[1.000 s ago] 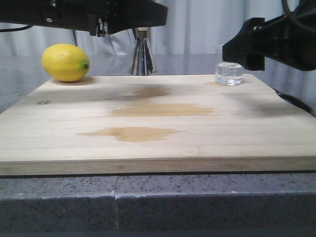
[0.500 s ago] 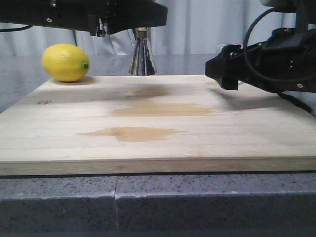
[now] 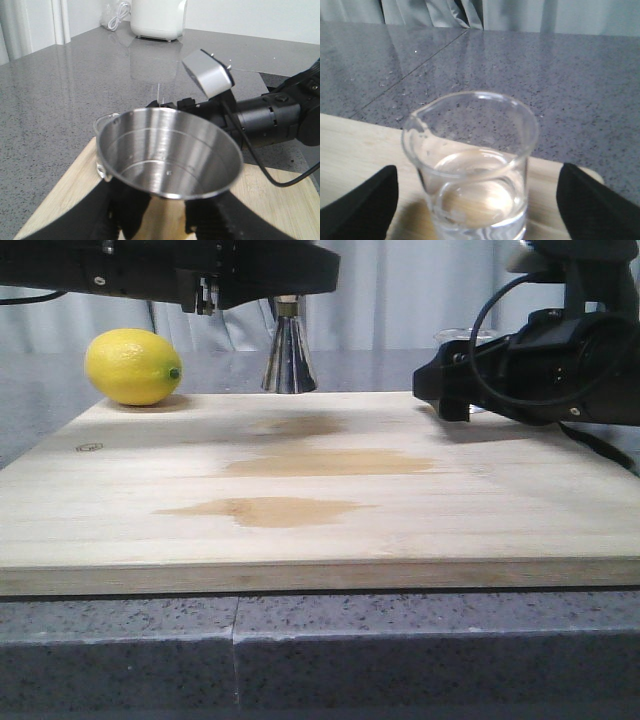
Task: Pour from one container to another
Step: 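Reach the right gripper to the glass beaker and grasp it, then lift the beaker with the right gripper over the held jigger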
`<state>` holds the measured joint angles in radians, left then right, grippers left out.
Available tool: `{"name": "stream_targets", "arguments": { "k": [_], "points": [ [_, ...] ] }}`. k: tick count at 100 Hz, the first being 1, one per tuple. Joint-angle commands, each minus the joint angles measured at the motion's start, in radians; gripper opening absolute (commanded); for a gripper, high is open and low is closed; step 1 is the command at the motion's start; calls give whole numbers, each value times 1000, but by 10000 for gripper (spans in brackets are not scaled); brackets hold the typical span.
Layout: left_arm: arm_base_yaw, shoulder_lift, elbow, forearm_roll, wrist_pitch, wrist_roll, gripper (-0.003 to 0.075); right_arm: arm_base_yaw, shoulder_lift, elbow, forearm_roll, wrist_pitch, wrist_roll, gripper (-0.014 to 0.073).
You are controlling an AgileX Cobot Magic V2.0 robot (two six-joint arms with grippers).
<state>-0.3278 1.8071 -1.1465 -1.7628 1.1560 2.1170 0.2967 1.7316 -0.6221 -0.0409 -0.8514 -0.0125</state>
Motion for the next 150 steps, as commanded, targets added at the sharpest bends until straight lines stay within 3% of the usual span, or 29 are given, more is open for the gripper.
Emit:
{"name": "stream_targets", "arguments": {
  "k": [1, 11, 47, 76, 99, 112, 150],
  "points": [
    [-11, -39, -29, -86, 100, -10, 262, -6, -21, -37, -16, -59, 0, 563],
    [-11, -39, -29, -86, 100, -10, 262, -6, -19, -37, -16, -59, 0, 542],
    [-11, -39, -29, -86, 100, -10, 262, -6, -19, -37, -16, -63, 0, 314],
    [-11, -39, -29, -86, 100, -10, 262, -6, -50, -37, -18, -15, 0, 270],
    [-11, -39, -29, -86, 100, -10, 262, -6, -210, -40, -84, 167, 0, 270],
    [-11, -39, -29, -86, 100, -10, 262, 3, -312, -81, -123, 343, 0, 270],
    [-11, -39, -29, -86, 100, -10, 262, 147, -405, -406, -298, 925, 0, 270]
  ]
}}
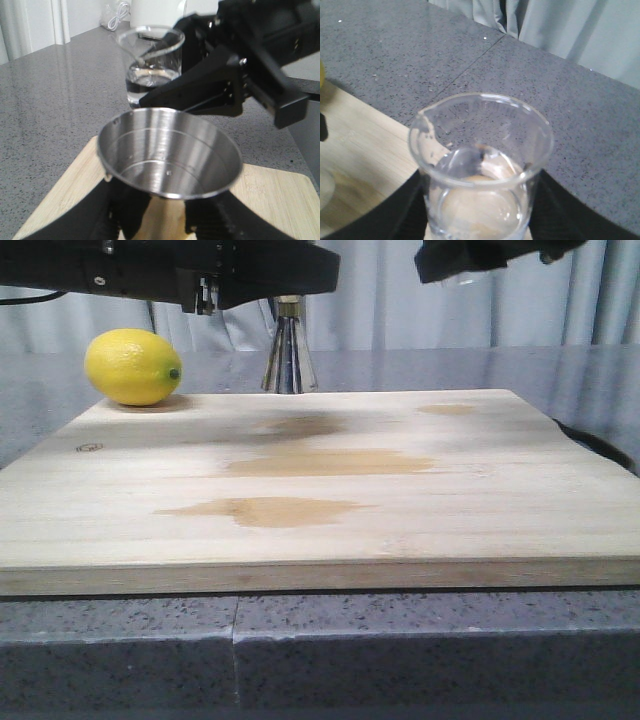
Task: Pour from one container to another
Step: 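Lift the beaker with the right gripper over the held jigger, then tilt the beaker with the right gripper, pouring liquid into the jigger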
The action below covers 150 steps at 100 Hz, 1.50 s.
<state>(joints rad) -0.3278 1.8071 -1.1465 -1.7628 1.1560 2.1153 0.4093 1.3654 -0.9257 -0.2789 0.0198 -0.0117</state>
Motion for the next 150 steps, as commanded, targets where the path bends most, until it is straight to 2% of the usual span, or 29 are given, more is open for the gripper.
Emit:
{"name": "stream_targets", "arguments": {
  "k": [1, 22, 55, 87, 115, 150],
  "points": [
    [-11, -39, -29, -86, 100, -8, 262, 41, -39, -108, -63, 62, -1, 270],
    [-11, -39, -29, -86, 100, -8, 262, 128, -39, -235, -151, 219, -23, 270],
    [-11, -39, -29, -86, 100, -8, 262, 214, -13, -328, -177, 368, -244, 270],
    [-11, -39, -29, -86, 100, -8, 262, 227, -13, -334, -199, 364, -363, 270],
    [-11, -39, -29, -86, 100, -8, 262, 227, -6, -334, -272, 344, -363, 270],
    [-11, -39, -29, -86, 100, -8, 262, 229, 14, -336, -302, 335, -365, 270]
  ]
}}
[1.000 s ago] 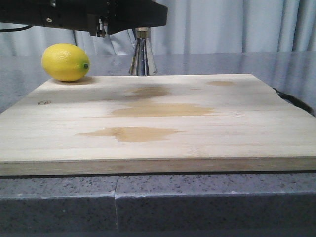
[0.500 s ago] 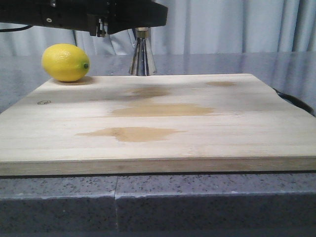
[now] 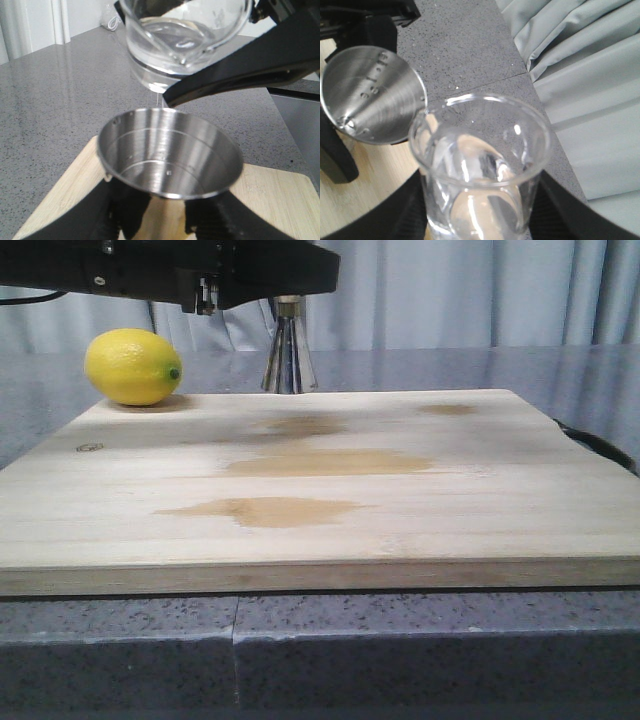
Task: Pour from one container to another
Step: 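Tilt the beaker with the right gripper, pouring liquid into the jigger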
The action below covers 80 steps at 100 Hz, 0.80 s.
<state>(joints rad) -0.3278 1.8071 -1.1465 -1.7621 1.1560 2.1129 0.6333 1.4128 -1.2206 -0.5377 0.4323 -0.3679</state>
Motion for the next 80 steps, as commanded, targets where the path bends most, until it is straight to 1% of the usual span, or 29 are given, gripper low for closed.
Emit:
{"name": "stream_targets", "arguments": {
  "k": [1, 22, 43, 51, 65, 80],
  "points": [
    [-11, -39, -29, -87, 100, -5, 262, 5, -34, -41, -43, -80, -9, 270],
    [-11, -39, -29, -87, 100, -5, 262, 5, -34, -41, -57, -115, -9, 270],
    [-11, -39, -29, -87, 100, -5, 262, 7, -24, -41, -59, -117, -11, 270],
    [-11, -39, -29, -87, 100, -5, 262, 18, -18, -41, -76, -111, -40, 270],
    [-11, -39, -29, -87, 100, -5, 262, 26, -4, -41, -107, -115, -42, 270],
    [-11, -39, -29, -87, 100, -5, 262, 26, 1, -41, -171, -116, -42, 270]
  ]
}}
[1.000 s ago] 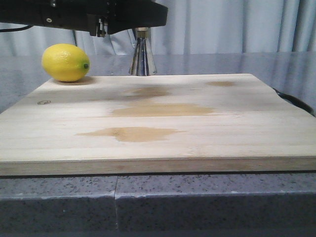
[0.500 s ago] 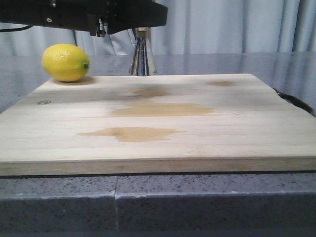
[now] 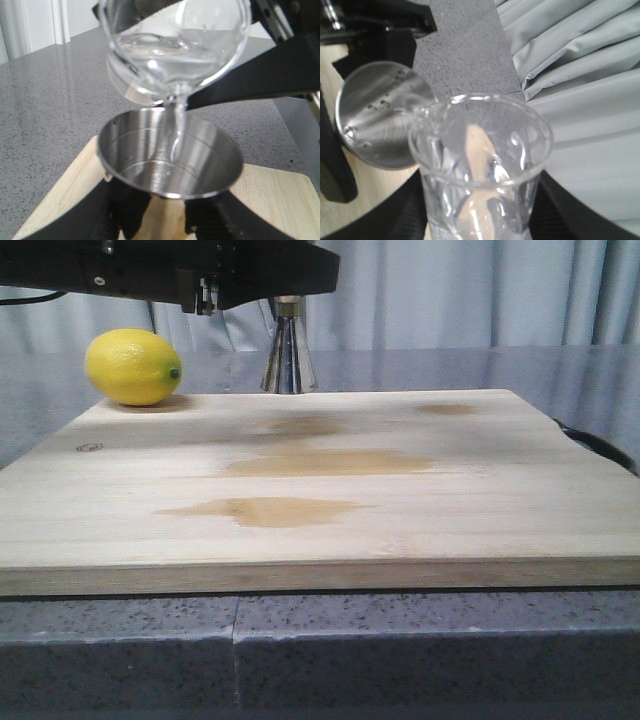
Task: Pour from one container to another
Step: 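Tilt the beaker with the right gripper, pouring liquid into the jigger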
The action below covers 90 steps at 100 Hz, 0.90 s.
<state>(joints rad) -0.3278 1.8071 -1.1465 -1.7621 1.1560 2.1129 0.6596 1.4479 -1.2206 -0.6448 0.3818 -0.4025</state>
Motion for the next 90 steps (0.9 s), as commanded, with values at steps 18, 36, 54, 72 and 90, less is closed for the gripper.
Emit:
{"name": "stream_targets", "arguments": {
  "k": [18, 36, 54, 72, 90],
  "points": [
    [-11, -39, -29, -87, 100, -5, 262, 0, -34, -41, -122, -71, -7, 270],
    [-11, -39, -29, -87, 100, -5, 262, 0, -34, -41, -157, -97, -7, 270],
    [-11, -39, -29, -87, 100, -5, 262, 0, -34, -41, -186, -117, -7, 270],
    [-11, -39, -29, -87, 100, -5, 262, 0, -34, -41, -219, -117, -7, 270],
    [-11, -39, -29, -87, 100, -5, 262, 0, -34, -41, -250, -117, -7, 270]
  ]
}}
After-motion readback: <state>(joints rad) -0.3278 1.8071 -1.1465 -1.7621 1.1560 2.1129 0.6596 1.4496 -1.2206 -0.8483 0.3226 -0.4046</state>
